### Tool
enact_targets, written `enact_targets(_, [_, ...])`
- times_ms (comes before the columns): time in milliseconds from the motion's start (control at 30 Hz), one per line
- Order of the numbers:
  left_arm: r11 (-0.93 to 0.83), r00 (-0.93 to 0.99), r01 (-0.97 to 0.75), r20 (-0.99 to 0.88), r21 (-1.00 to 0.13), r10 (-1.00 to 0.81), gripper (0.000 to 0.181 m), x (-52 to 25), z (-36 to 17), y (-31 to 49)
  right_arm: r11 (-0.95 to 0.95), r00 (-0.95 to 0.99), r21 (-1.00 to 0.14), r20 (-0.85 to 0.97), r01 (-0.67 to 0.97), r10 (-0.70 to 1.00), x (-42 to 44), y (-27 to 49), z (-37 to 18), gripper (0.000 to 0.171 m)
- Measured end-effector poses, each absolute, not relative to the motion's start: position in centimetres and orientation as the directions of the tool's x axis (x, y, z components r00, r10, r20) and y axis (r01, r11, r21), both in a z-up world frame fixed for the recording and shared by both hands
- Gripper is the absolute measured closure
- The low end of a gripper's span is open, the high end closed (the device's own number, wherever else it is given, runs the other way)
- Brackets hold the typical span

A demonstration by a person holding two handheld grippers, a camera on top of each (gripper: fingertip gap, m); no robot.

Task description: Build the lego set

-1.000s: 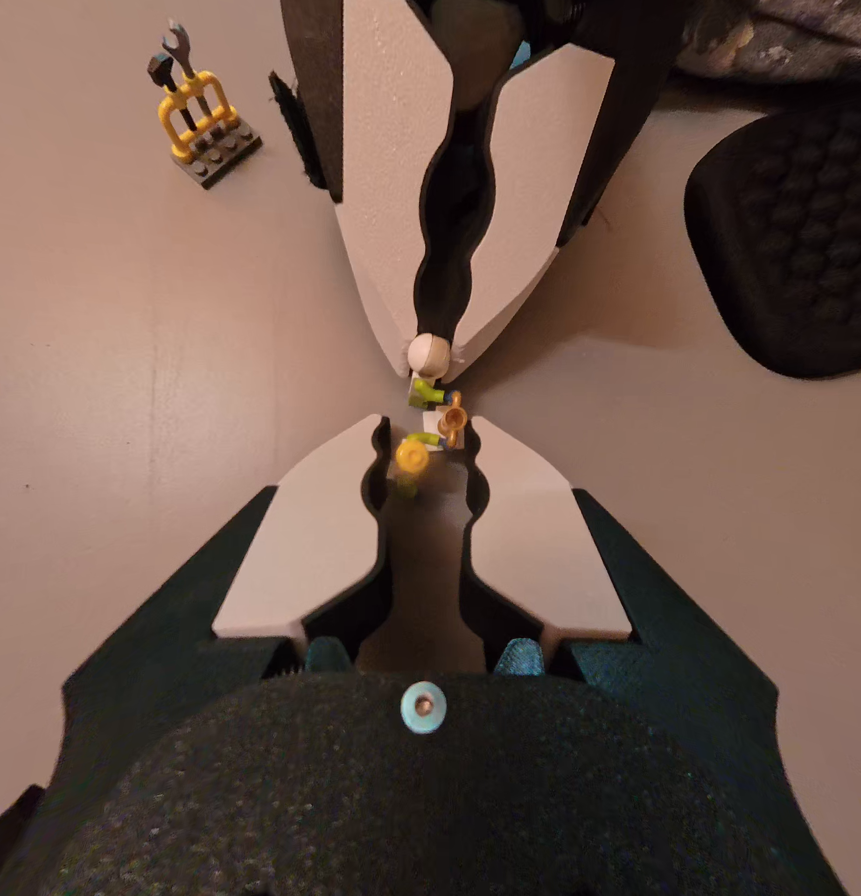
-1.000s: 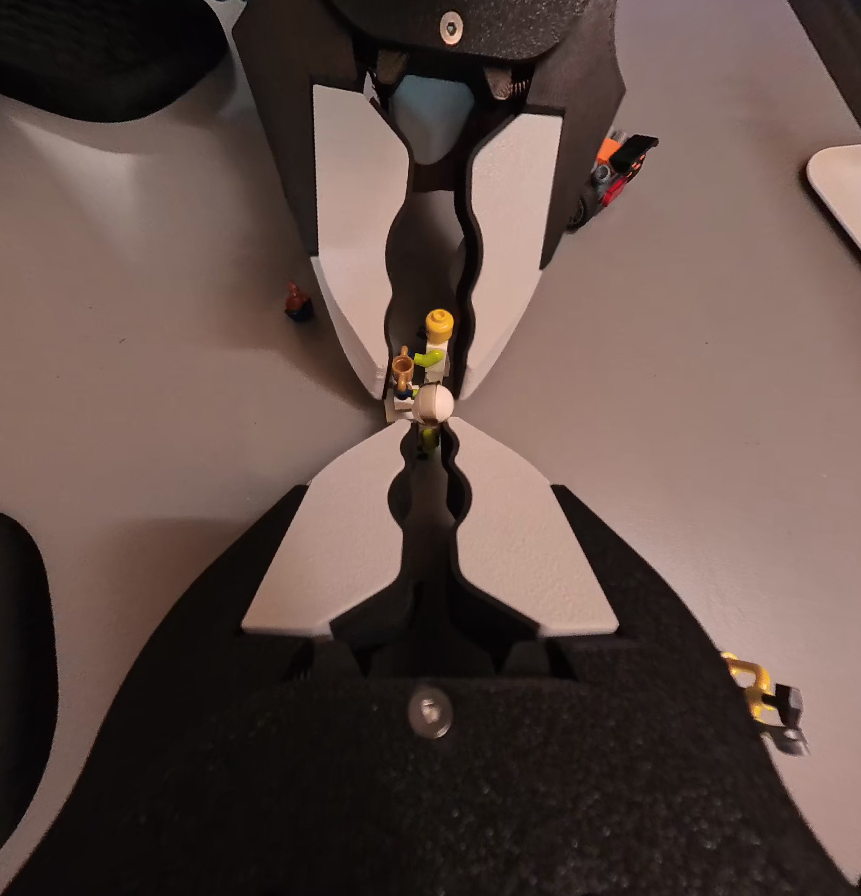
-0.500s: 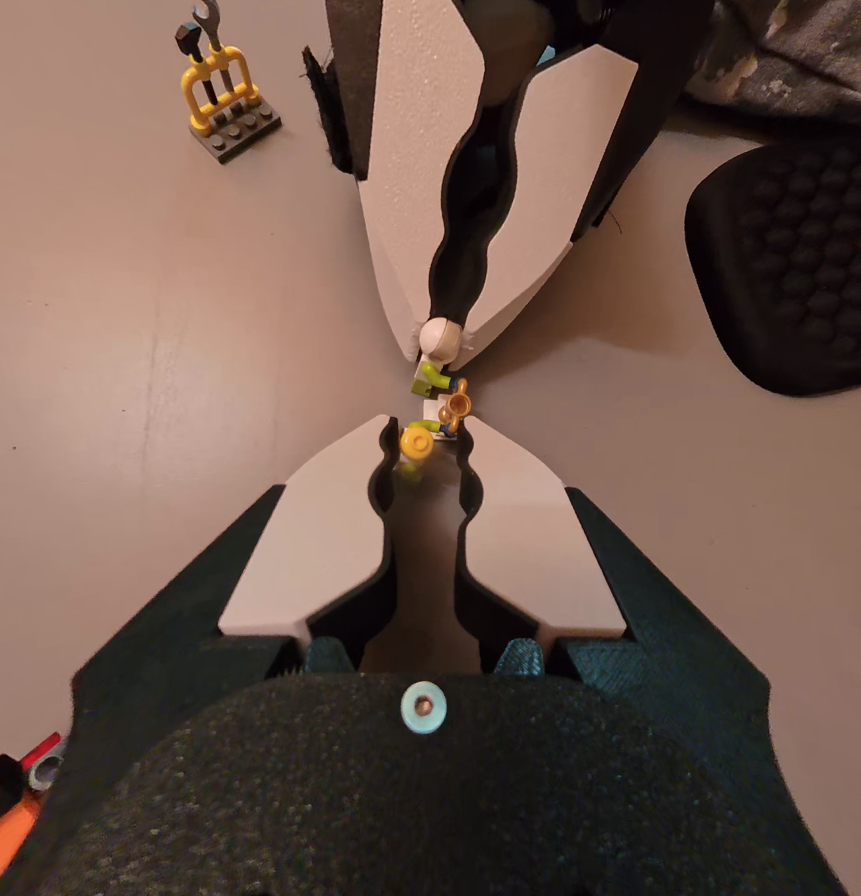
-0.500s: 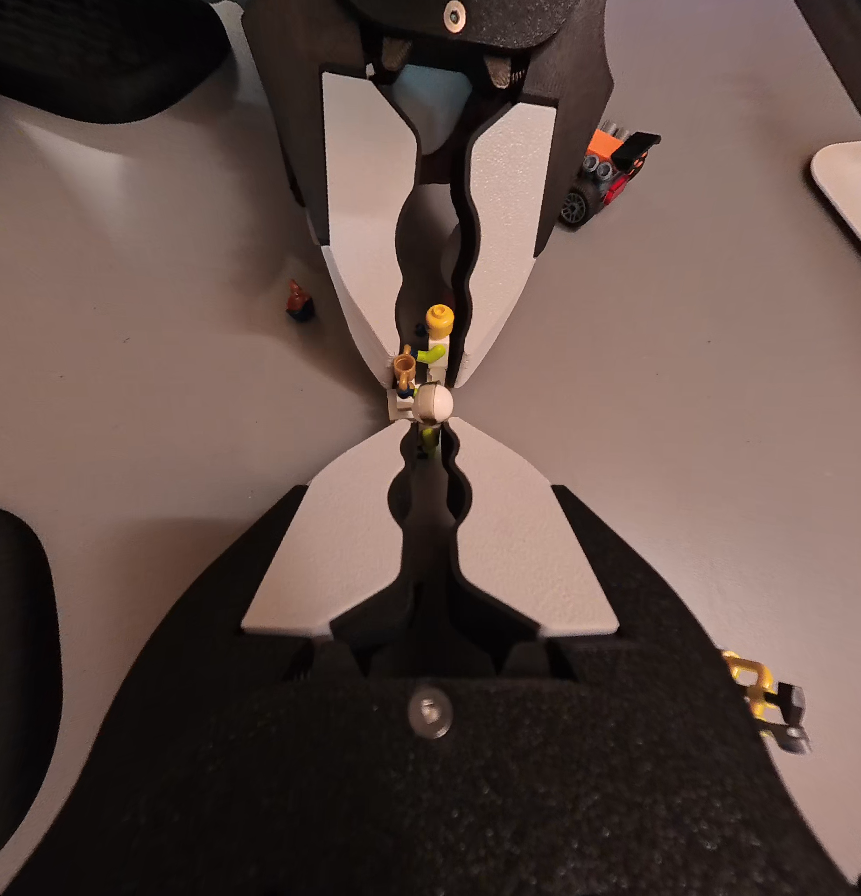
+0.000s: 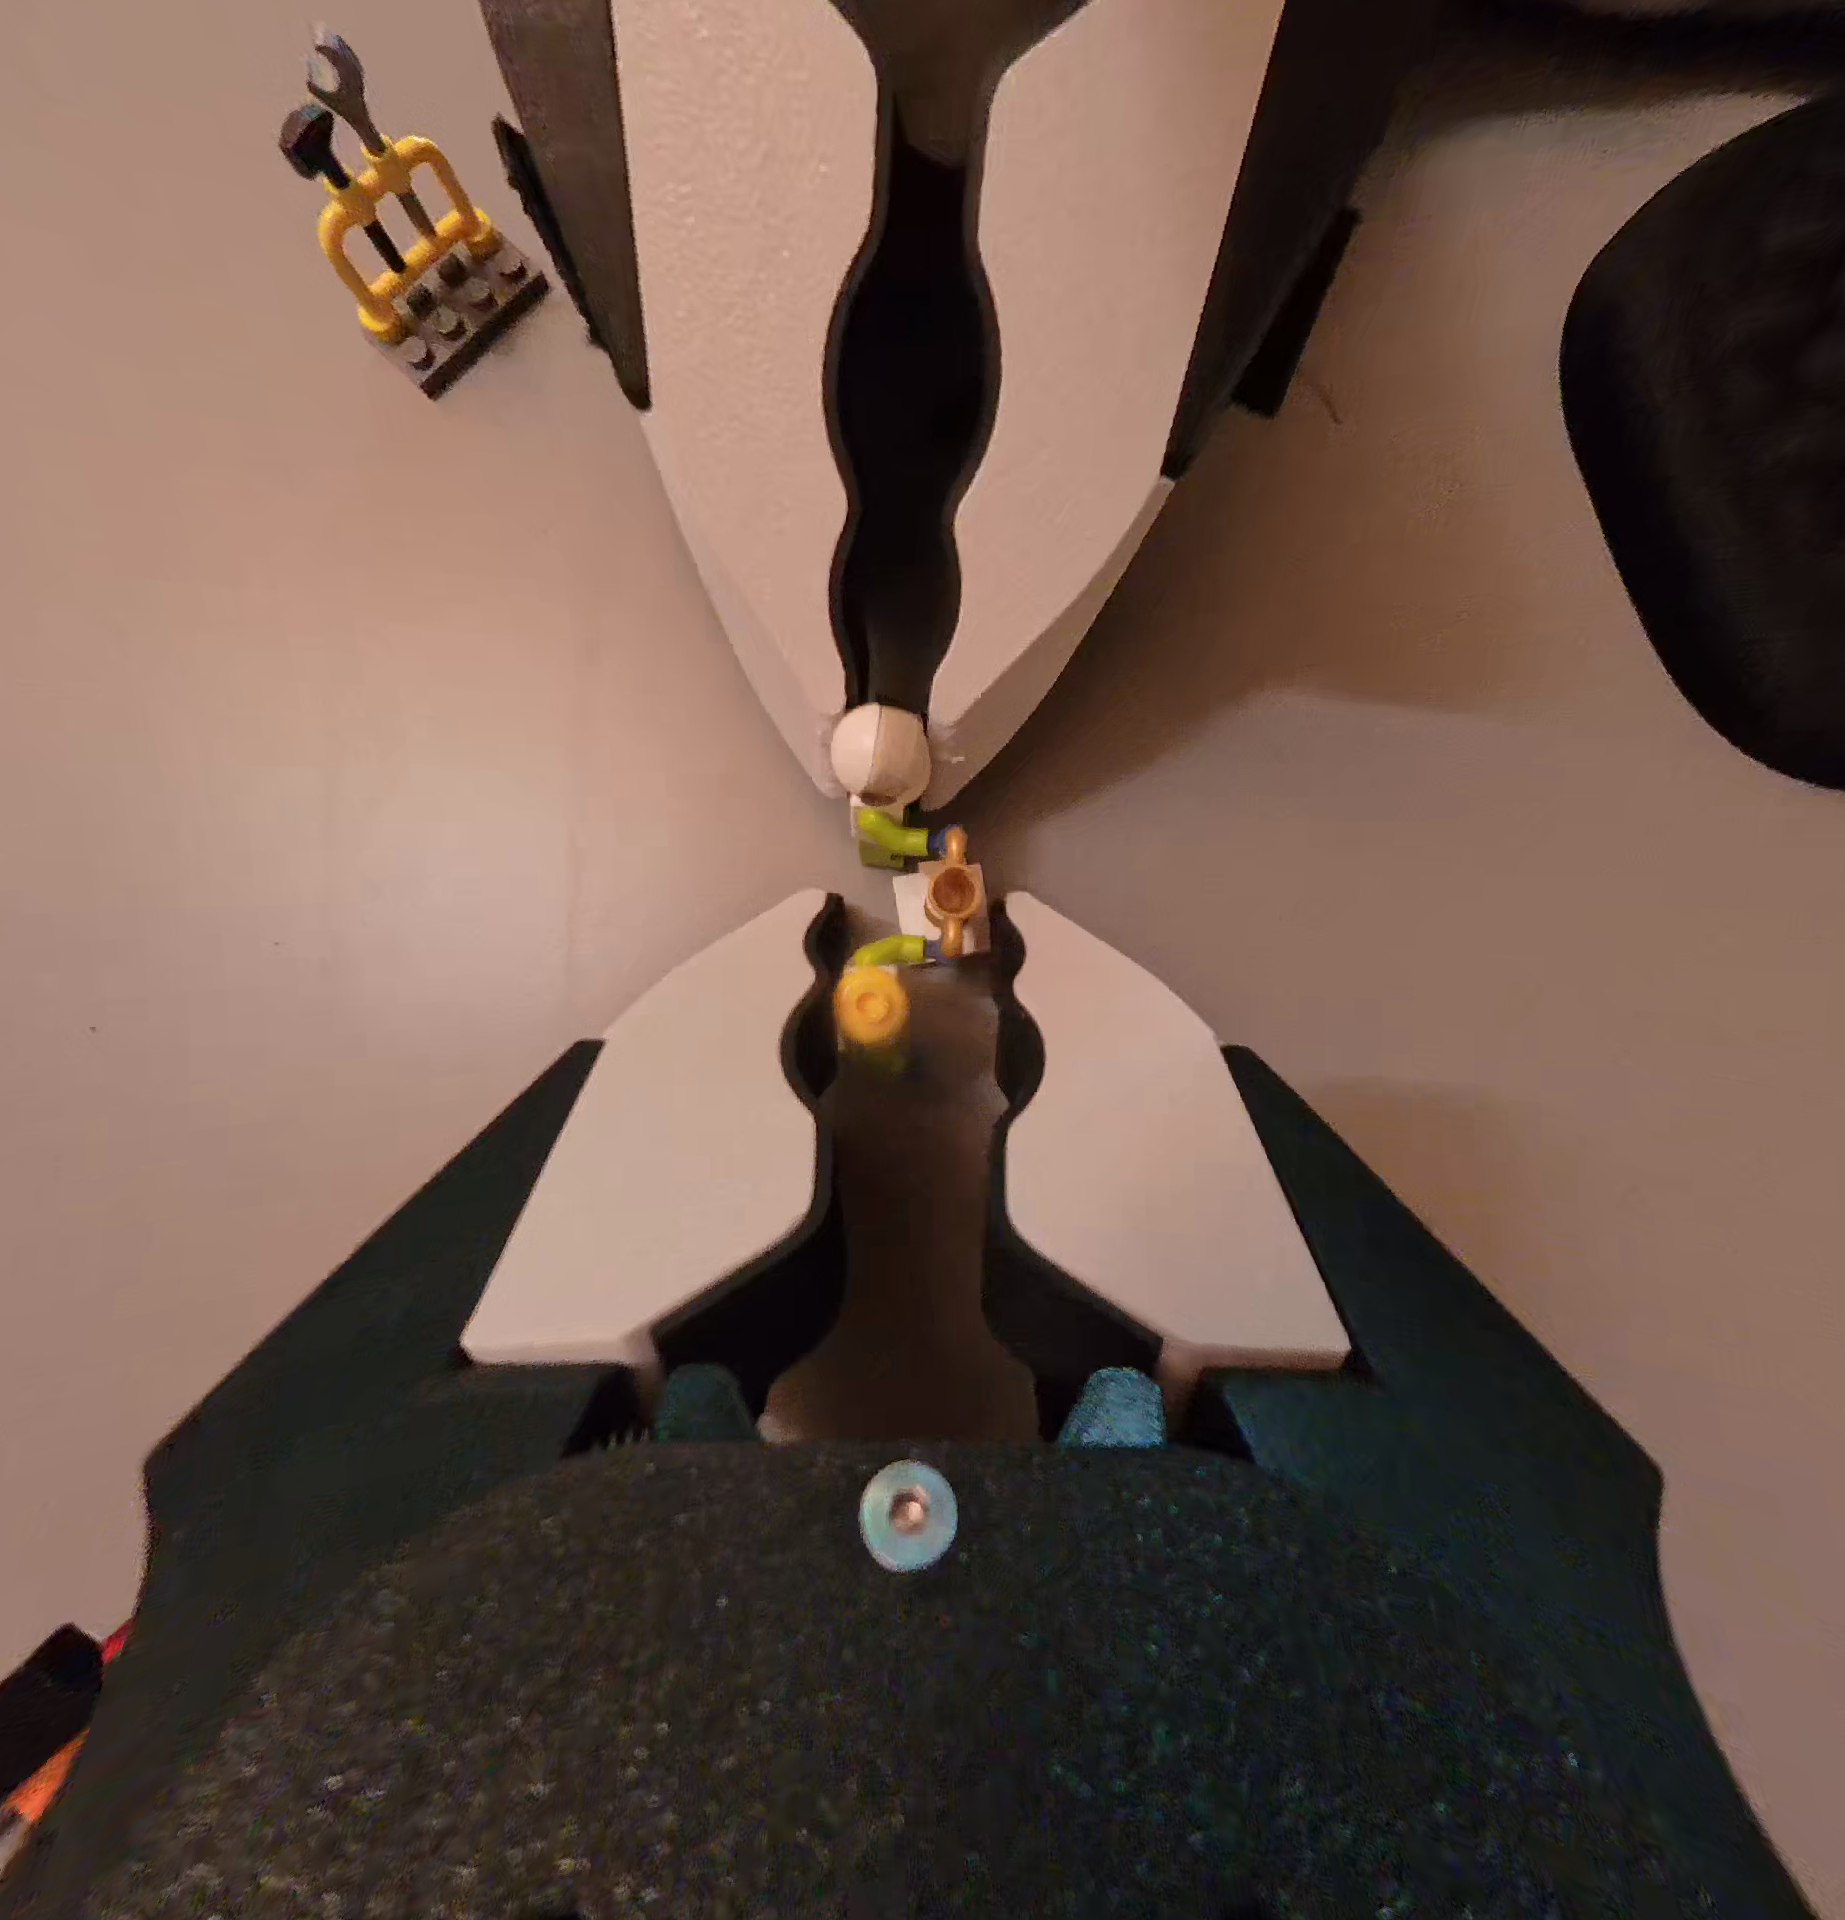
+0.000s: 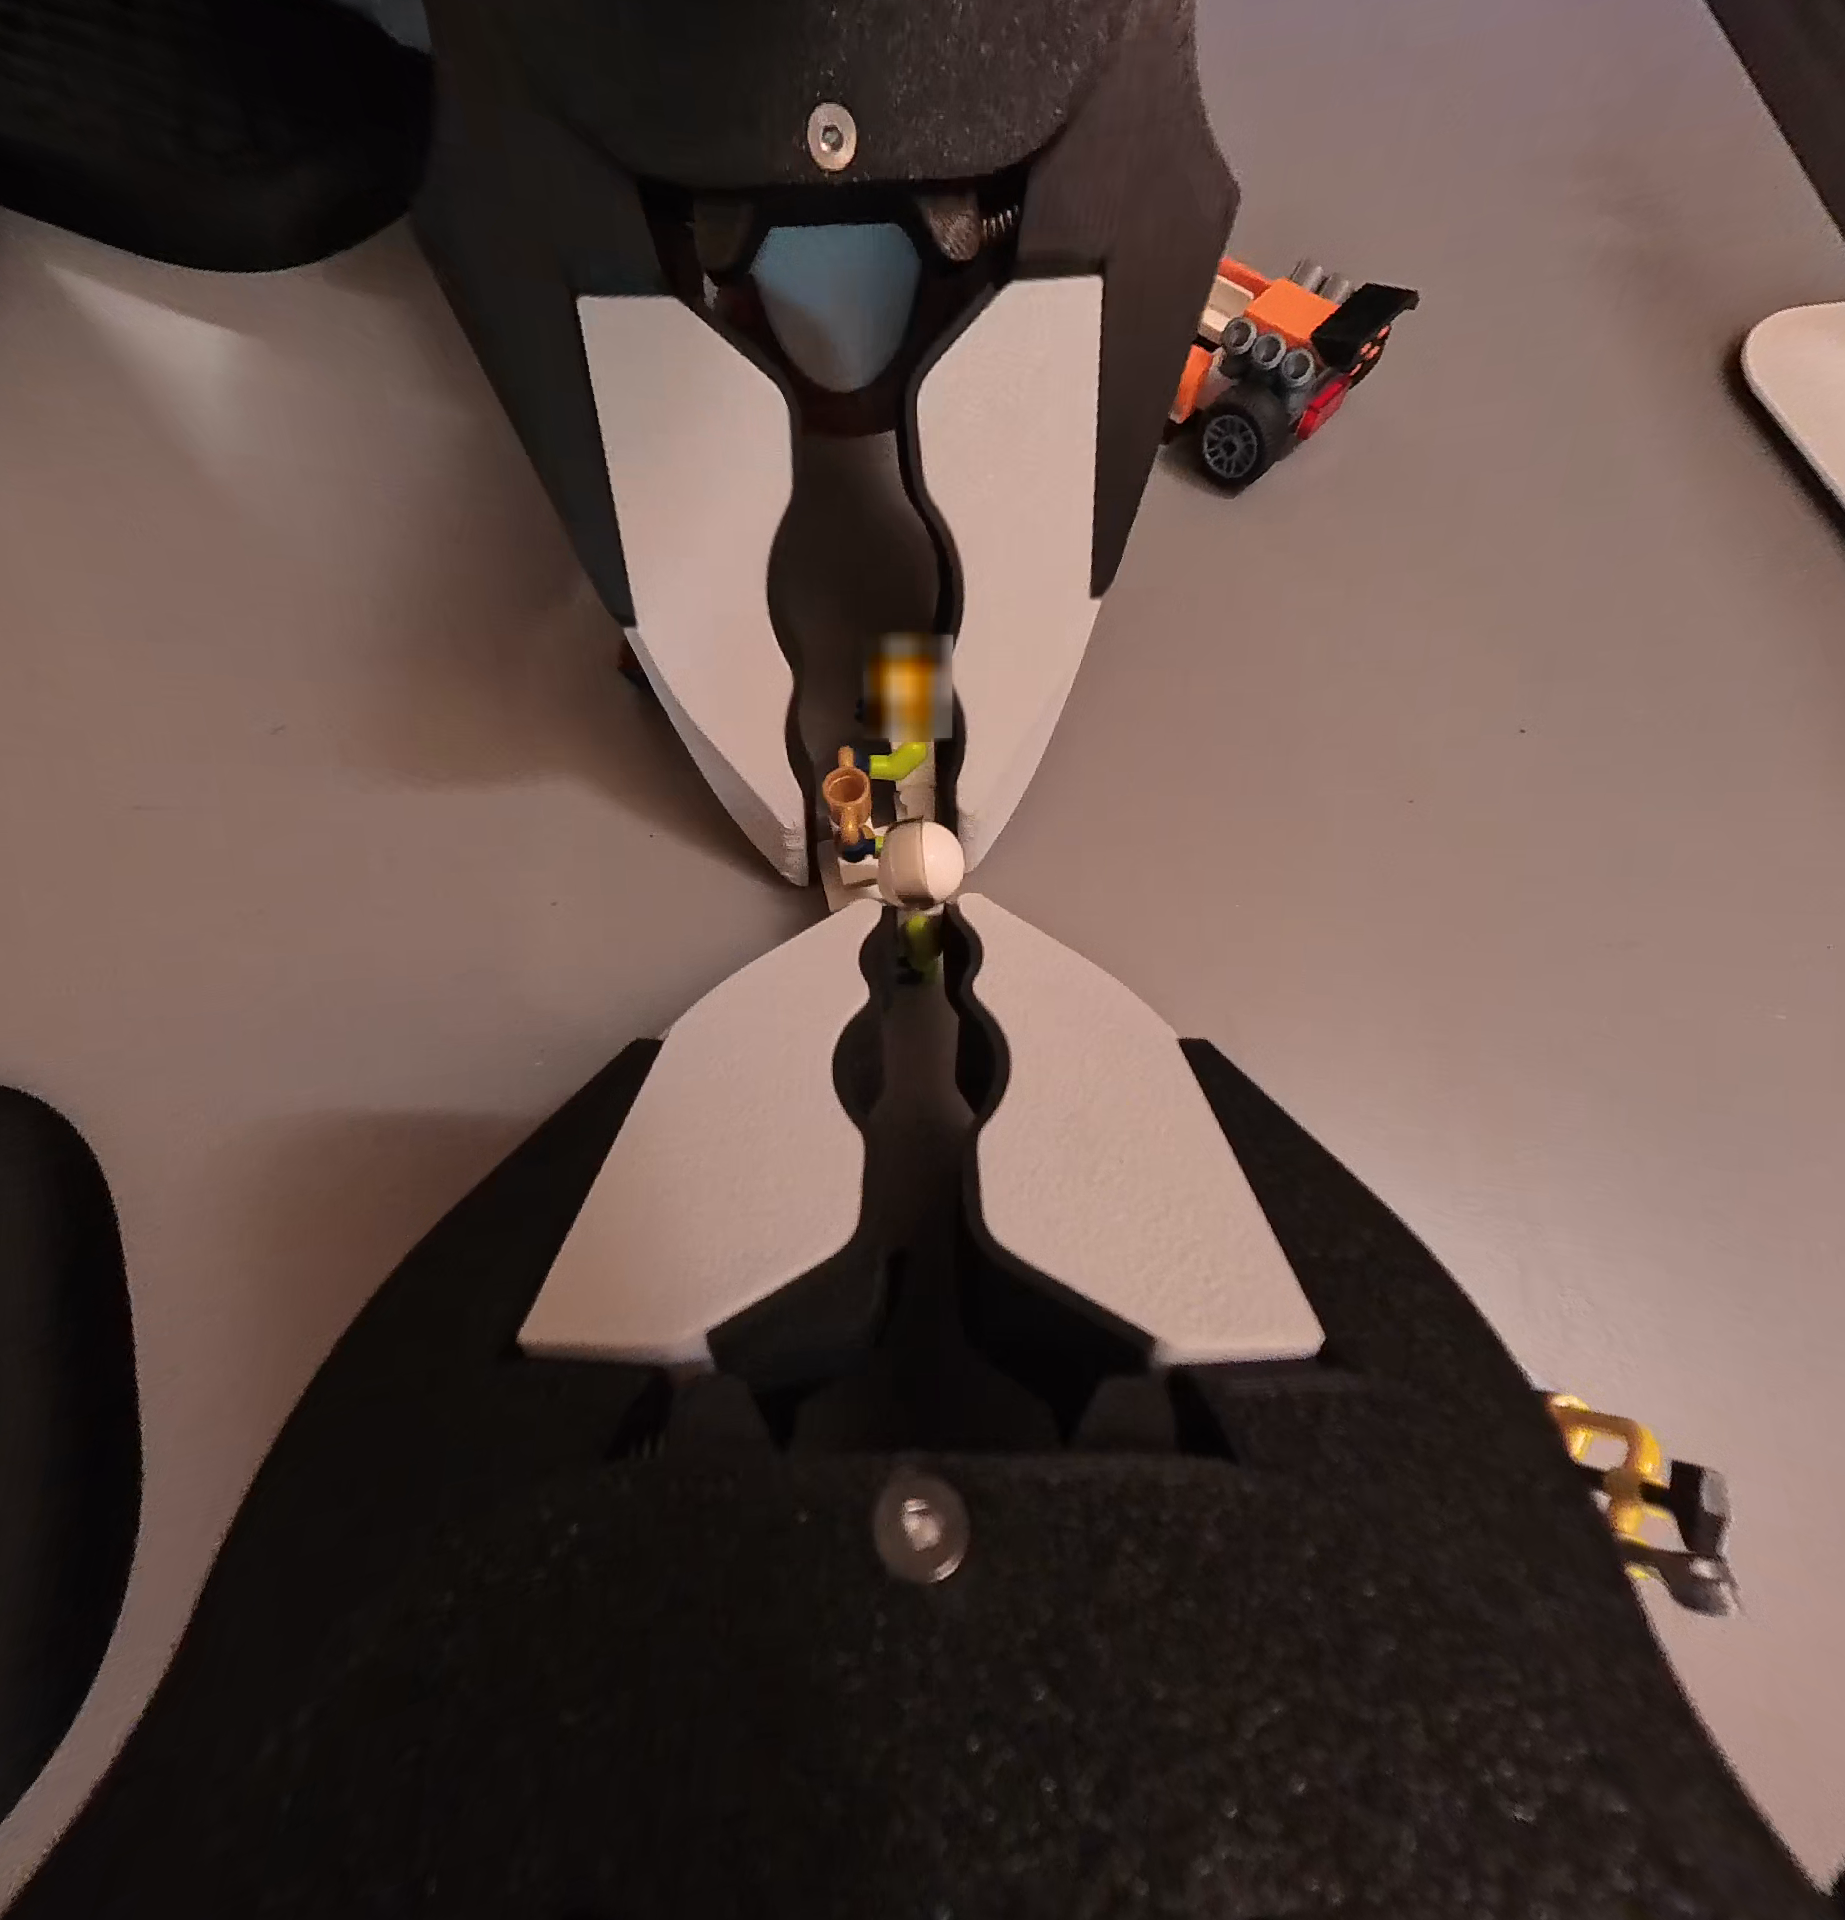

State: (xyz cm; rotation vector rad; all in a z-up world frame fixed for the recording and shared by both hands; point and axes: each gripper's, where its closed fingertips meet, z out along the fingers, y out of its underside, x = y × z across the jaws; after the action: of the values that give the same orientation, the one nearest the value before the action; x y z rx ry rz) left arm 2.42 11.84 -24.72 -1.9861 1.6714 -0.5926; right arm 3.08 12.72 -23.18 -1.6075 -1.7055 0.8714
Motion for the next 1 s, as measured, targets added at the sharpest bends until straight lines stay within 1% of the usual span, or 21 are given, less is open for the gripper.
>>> enact_targets(100, [-0.135,0.14,-0.793,0.037,-0.594,-0.989,0.156,2.39,-24.73,11.76,0.039,-0.063,-0.814,0.004,0.58,0.998,3.13,12.63,-23.14,0.163])
enact_targets(467, [-0.013,-0.039,-0.818,0.077,-0.575,-0.996,0.161,2.32,-24.7,11.19,0.089,-0.097,-0.815,0.04,0.573,0.994,3.01,12.41,-23.11,0.163])
enact_targets(667, [0.014,-0.087,-0.823,0.101,-0.568,-0.991,0.161,2.27,-24.68,11.15,0.088,-0.099,-0.812,0.037,0.576,0.994,3.02,12.44,-23.15,0.163])
enact_targets(833, [-0.003,-0.063,-0.822,0.095,-0.569,-0.993,0.159,2.25,-24.67,11.34,0.064,-0.085,-0.811,0.017,0.582,0.996,3.12,12.53,-23.19,0.163])
enact_targets(1000, [-0.091,0.05,-0.813,0.086,-0.575,-0.995,0.152,1.65,-24.56,11.8,0.016,-0.049,-0.815,-0.015,0.579,0.999,3.12,12.78,-23.08,0.163])
